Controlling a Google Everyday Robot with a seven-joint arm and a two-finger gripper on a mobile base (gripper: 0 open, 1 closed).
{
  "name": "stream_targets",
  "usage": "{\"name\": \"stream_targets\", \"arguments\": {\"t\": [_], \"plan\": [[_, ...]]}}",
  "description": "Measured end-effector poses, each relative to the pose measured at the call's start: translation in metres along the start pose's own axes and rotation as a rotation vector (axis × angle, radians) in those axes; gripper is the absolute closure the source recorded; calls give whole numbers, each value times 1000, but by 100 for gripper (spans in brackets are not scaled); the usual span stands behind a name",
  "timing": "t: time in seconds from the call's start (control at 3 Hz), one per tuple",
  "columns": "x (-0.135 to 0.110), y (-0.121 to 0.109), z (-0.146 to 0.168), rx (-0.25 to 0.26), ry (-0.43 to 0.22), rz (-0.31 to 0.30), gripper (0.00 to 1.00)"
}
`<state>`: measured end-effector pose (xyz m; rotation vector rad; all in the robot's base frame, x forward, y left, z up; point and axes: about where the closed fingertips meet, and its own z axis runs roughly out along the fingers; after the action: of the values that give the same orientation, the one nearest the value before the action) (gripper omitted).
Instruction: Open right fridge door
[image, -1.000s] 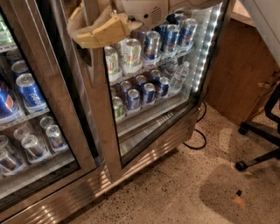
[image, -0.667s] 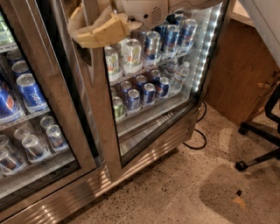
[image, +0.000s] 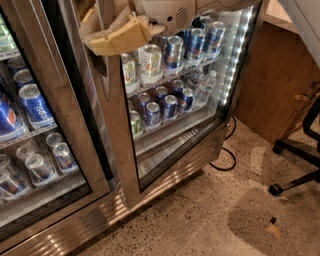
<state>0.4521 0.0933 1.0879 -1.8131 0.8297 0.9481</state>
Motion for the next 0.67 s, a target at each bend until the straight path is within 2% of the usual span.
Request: {"name": "stream_targets", "arguments": {"t": [0.67], "plan": [[-1, 4, -3, 6, 8, 10, 100]]}}
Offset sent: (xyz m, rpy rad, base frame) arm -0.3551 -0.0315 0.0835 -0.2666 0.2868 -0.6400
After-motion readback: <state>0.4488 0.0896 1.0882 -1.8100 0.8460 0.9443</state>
